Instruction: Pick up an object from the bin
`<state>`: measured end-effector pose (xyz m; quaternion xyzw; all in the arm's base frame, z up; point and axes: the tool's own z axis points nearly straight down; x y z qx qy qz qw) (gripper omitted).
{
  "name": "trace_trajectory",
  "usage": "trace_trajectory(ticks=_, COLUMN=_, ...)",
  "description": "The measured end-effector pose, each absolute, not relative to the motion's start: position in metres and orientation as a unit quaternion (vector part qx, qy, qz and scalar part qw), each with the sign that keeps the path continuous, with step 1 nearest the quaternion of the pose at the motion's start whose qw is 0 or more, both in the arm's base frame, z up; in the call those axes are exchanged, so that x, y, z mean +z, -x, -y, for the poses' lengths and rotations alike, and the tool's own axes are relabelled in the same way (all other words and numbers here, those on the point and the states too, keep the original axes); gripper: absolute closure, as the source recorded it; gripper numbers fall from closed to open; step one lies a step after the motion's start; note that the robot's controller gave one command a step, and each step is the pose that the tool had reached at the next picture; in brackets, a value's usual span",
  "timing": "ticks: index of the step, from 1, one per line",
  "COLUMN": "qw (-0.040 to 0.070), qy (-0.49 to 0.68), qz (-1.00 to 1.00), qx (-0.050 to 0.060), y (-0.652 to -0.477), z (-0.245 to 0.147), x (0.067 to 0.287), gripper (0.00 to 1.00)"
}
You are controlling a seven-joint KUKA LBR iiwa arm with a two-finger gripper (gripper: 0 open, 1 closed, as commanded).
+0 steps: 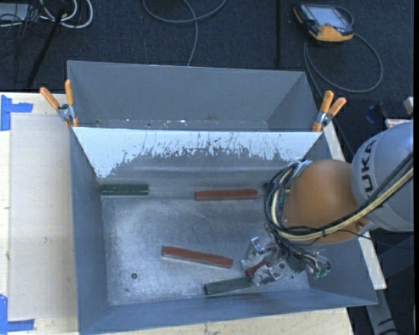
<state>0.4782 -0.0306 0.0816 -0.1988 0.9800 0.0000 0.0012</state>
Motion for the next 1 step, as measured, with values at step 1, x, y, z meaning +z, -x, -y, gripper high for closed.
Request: trace_trajectory(ticks=1, qw=0.0, qy=0.199, qz=-0.98, qx=0.0, y=-0.4772, z=0.0304, x=0.0884, gripper=1.0)
